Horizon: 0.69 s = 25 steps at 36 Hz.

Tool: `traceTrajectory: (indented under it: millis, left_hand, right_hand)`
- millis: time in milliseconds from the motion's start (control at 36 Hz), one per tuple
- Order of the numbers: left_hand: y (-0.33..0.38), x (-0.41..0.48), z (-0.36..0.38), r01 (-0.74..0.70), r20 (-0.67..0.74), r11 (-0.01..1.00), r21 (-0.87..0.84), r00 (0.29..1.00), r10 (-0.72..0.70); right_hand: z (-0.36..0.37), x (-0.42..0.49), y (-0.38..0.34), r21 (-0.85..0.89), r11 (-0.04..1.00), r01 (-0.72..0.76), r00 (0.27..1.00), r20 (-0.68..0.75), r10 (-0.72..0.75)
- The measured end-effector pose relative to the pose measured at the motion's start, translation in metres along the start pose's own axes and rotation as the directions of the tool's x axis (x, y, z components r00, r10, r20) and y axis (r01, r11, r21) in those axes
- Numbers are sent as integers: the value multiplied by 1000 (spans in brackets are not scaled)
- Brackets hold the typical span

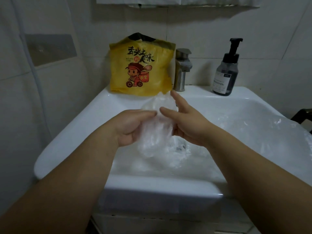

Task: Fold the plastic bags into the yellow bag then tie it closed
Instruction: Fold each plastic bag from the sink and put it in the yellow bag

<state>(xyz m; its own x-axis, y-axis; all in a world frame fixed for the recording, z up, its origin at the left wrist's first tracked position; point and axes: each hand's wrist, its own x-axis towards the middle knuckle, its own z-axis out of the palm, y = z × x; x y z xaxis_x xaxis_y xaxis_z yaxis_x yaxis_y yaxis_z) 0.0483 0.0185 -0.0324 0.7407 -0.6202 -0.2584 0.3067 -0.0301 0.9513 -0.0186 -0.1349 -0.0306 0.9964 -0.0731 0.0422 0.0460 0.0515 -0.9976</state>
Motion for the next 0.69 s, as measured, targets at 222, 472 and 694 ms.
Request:
traceTrajectory:
  millis: [222, 472, 694]
  left_hand:
    - [2, 8, -11, 31, -236, 968, -249, 967, -91]
    - [-2, 10, -11, -157, -237, 987, -31, 961, 145]
    - [-4, 3, 3, -256, -63, 956, 145, 962, 267]
  right_hand:
    - [0, -6, 5, -613, 764, 201, 980, 122, -160]
    - [16, -3, 7, -624, 707, 333, 930, 94, -356]
    - [8, 7, 6, -361, 926, 108, 932, -287, -220]
